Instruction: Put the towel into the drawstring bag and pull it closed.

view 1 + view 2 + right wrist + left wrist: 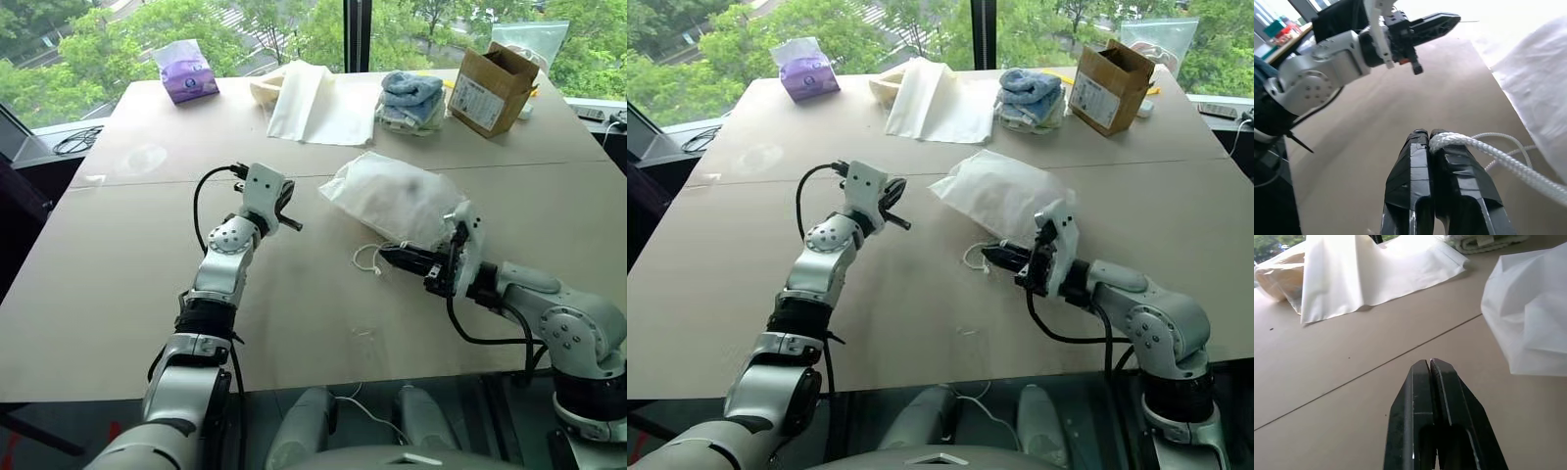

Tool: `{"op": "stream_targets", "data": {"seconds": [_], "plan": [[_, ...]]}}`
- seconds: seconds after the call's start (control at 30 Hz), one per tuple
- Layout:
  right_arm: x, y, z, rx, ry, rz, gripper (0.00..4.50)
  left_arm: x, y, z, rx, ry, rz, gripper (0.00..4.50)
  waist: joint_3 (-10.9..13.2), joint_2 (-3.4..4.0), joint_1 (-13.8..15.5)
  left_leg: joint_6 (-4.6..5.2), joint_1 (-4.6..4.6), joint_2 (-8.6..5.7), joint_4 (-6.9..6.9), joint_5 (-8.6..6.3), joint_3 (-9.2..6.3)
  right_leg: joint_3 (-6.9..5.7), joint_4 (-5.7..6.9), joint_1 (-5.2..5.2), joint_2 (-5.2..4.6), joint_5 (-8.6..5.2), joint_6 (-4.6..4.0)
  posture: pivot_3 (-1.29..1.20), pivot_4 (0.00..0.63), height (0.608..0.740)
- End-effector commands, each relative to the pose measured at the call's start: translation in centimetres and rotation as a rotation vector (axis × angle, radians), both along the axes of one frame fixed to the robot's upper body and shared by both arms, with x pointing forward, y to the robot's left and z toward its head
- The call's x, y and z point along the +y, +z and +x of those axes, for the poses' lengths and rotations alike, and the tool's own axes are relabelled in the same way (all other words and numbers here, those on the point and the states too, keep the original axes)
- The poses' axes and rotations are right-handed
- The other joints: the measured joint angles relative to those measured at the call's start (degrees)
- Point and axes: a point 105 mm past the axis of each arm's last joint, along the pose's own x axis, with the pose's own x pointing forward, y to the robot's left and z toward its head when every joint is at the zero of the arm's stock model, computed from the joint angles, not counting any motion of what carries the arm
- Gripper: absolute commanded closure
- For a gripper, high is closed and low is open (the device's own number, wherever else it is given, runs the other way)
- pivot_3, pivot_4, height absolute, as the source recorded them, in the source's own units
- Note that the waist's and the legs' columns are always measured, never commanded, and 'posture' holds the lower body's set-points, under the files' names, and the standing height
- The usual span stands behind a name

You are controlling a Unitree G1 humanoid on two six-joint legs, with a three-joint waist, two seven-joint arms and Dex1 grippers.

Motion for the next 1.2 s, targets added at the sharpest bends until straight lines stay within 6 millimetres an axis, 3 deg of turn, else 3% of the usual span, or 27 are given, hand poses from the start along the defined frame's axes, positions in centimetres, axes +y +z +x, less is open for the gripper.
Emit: {"op": "stream_targets", "data": {"seconds": [0.03,0.1,0.17,0.2,0.3,0.4,0.57,0.67,0.83,1.07,1.2], "plan": [[-1.3,0.1,0.4,-0.037,-0.057,-0.058,4.50,1.0,1.0,0.0,-0.059,0.034,0.007,4.48,0.0,0.00,0.0,0.00,0.00,0.00,0.00,0.00,0.00,0.00,0.00,0.00,-0.01,0.00,0.00,0.00,0.150,0.740],[-2.1,-0.6,0.0,-0.023,-0.051,-0.093,4.50,0.7,1.1,-0.6,-0.070,-0.013,-0.028,4.48,0.0,0.00,0.0,0.00,0.00,-0.01,0.00,0.00,0.00,-0.01,0.01,-0.01,-0.01,0.00,0.00,0.00,0.150,0.740],[-2.8,-0.3,-0.6,-0.022,-0.034,-0.086,4.50,-1.0,1.7,-2.1,-0.080,-0.171,-0.101,4.48,0.0,0.00,-0.1,0.00,0.00,-0.01,-0.03,0.00,0.00,-0.01,0.01,-0.02,-0.01,0.00,0.00,0.00,0.150,0.740],[-3.4,0.0,-0.8,-0.023,-0.034,-0.069,4.50,-3.2,1.4,-4.2,-0.056,-0.364,-0.086,4.48,0.0,-0.02,-0.3,0.00,-0.01,0.00,-0.05,0.00,0.00,0.00,0.00,-0.02,-0.03,0.00,0.00,0.00,0.150,0.740],[-4.6,0.5,-0.7,-0.022,-0.060,-0.053,4.50,-6.9,-0.7,-9.8,0.057,-0.745,0.025,4.48,0.0,-0.01,-0.4,0.00,-0.04,0.01,-0.09,0.00,0.06,0.05,-0.02,-0.06,-0.24,0.00,0.00,0.00,0.150,0.740],[-5.2,0.3,-0.3,-0.022,-0.095,-0.067,4.50,-8.4,-2.3,-12.0,0.142,-0.869,0.101,4.48,0.0,0.03,0.0,0.00,0.05,0.02,-0.09,0.00,0.04,0.04,-0.02,0.00,-0.24,0.00,-0.01,0.00,0.150,0.740],[-4.7,0.5,0.2,-0.034,-0.114,-0.048,4.50,-10.6,-3.1,-11.1,0.236,-0.855,0.049,4.48,0.0,0.02,0.2,0.15,0.08,0.02,0.00,-0.07,-0.01,-0.03,0.05,0.07,-0.06,0.03,-0.04,0.00,0.150,0.740],[-4.3,0.2,0.2,-0.034,-0.118,-0.054,4.50,-12.1,-2.9,-10.6,0.243,-0.838,0.035,3.64,0.0,-0.01,0.3,0.09,0.07,0.01,0.09,-0.03,-0.02,-0.04,0.06,0.11,0.04,0.08,0.04,0.00,0.150,0.740],[-4.3,0.1,0.3,-0.039,-0.140,-0.059,4.50,-13.1,-3.2,-11.3,0.267,-0.860,0.049,1.21,0.0,-0.01,-0.3,0.01,0.07,0.05,-0.05,0.01,0.08,0.05,0.00,0.03,0.05,0.08,0.05,0.00,0.150,0.740],[-4.5,0.0,0.4,-0.048,-0.164,-0.063,4.50,-11.3,-4.9,-11.0,0.314,-0.802,0.150,1.21,0.0,0.00,-0.1,0.01,0.07,0.05,0.01,0.01,0.08,0.05,0.00,0.04,0.05,0.08,0.05,0.00,0.150,0.740],[-4.4,0.0,0.5,-0.050,-0.166,-0.061,4.50,-11.5,-6.3,-10.3,0.325,-0.776,0.130,1.21,0.0,0.01,0.2,0.01,0.08,0.05,0.02,0.01,0.07,0.04,0.01,0.05,0.05,0.08,0.05,0.00,0.150,0.740]]}}
